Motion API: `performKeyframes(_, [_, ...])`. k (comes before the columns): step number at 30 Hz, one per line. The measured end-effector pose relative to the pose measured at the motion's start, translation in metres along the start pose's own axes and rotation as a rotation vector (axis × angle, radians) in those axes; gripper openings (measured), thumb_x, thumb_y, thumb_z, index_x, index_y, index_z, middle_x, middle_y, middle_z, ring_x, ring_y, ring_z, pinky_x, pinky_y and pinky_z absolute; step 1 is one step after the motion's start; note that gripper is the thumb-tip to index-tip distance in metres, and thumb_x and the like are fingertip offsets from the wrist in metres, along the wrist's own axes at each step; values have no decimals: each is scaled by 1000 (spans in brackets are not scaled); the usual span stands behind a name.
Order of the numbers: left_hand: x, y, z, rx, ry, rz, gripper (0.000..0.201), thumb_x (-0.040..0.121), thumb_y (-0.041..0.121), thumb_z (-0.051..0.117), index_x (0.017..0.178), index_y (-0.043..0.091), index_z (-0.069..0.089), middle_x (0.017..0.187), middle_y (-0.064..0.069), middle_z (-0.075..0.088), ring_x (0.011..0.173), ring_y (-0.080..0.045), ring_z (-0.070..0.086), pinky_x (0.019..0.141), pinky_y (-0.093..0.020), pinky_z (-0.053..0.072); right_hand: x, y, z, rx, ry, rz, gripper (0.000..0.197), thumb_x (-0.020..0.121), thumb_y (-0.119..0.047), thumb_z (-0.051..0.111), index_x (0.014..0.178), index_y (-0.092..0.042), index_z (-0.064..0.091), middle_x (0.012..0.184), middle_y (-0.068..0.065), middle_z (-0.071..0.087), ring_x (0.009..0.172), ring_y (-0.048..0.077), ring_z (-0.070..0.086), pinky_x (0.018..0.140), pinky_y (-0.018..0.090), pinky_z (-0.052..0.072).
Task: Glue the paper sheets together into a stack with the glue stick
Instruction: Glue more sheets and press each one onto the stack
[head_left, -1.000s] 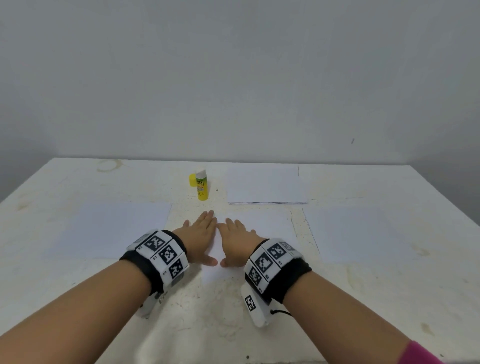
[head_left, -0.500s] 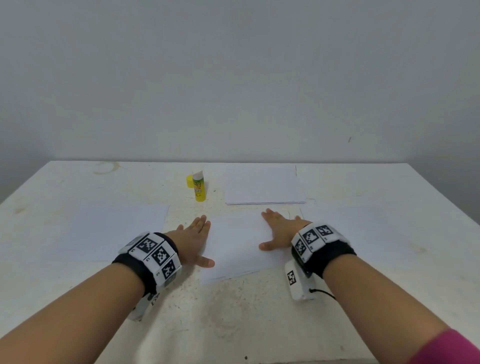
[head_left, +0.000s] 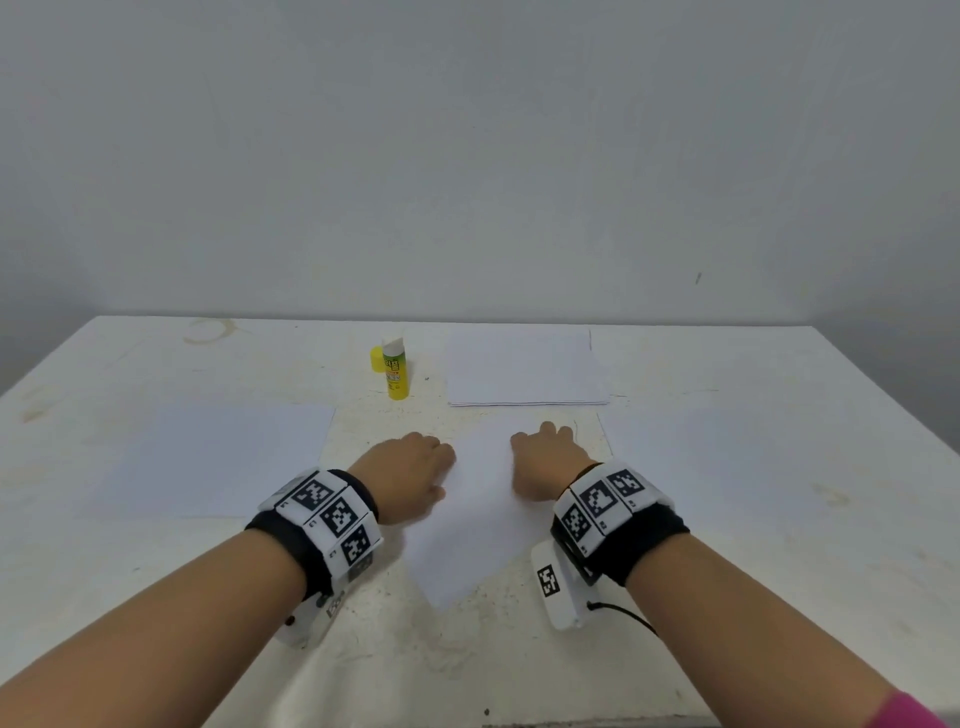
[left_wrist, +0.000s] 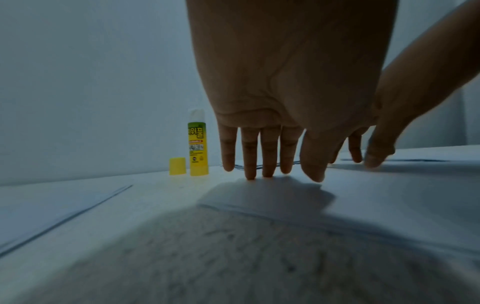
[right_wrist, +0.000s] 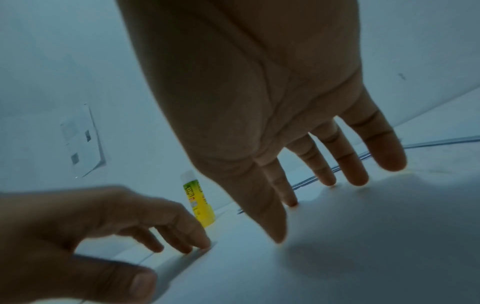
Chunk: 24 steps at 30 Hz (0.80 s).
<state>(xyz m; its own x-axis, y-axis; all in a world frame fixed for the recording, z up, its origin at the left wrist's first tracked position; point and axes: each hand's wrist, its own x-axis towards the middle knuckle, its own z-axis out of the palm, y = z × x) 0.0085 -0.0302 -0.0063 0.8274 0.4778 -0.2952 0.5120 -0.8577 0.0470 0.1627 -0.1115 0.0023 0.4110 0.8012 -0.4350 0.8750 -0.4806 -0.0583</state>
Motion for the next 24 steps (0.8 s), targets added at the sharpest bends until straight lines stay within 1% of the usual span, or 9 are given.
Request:
performKeyframes(3, [0,3,-7,37,18,-16,30,90,38,61,113,19,57,115,2,60,102,-18,56,79,-26,40,-3,-13,8,41,-16,-41,61,92,-39,56,141,-13,31,139,14,34,131,33,28,102,44,37])
performKeyframes(5, [-2,2,-9,26,17,-27,50,81,44,71,119,19,52,120,2,57,107,-17,52,79,-25,38,-5,-23,14,19,-1,-113,65,90,-36,61,141,-12,29,140,11,33,131,33,28,101,44,37])
performKeyframes(7, [-1,-3,-6,8,-21,-35,91,73,52,75,141,10,32,146,-6,34,131,-21,35,98,-30,37,-5,-31,17,13,1,-218,64,92,-22,58,145,-10,24,146,8,27,136,32,25,105,45,32])
performKeyframes(9, [0,-6,-2,11,-183,-62,124,71,60,72,151,3,-3,160,-10,-8,148,-24,-3,118,-43,16,-2,-37,17,28,-59,-316,73,92,-11,54,151,-9,11,155,6,16,144,27,15,115,47,19])
performKeyframes(13, [0,-10,4,-8,-335,-79,128,76,65,64,147,2,-21,156,-11,-28,146,-22,-19,119,-49,0,1,-36,10,6,-170,-346,85,92,-15,56,154,-14,-2,161,1,-6,148,18,3,119,44,5])
performKeyframes(17, [-1,-12,5,13,-317,-66,128,75,67,64,148,3,-20,156,-10,-27,147,-20,-17,118,-49,0,5,-12,-1,-18,-188,-234,90,93,-43,57,154,-16,-4,161,-2,-10,148,18,8,119,44,3])
performKeyframes(21, [-2,-10,3,46,-286,-70,123,74,71,59,151,3,-9,160,-11,-14,149,-21,-3,119,-49,6,2,-5,-3,17,-142,-206,94,89,-46,61,153,-12,2,161,1,1,146,23,15,118,41,11])
performKeyframes(23, [1,-11,-1,68,-181,-98,99,78,75,48,145,4,31,154,-13,28,137,-25,35,115,-45,25,2,-9,-1,29,-54,-202,93,81,-42,72,149,-9,17,154,8,22,139,26,26,114,41,25])
performKeyframes(24, [1,-12,-4,95,-99,-110,81,81,76,42,122,6,53,129,-10,54,112,-24,53,104,-40,38,2,-11,0,9,-9,-188,89,79,-43,74,145,-9,25,147,10,29,136,27,28,110,42,30])
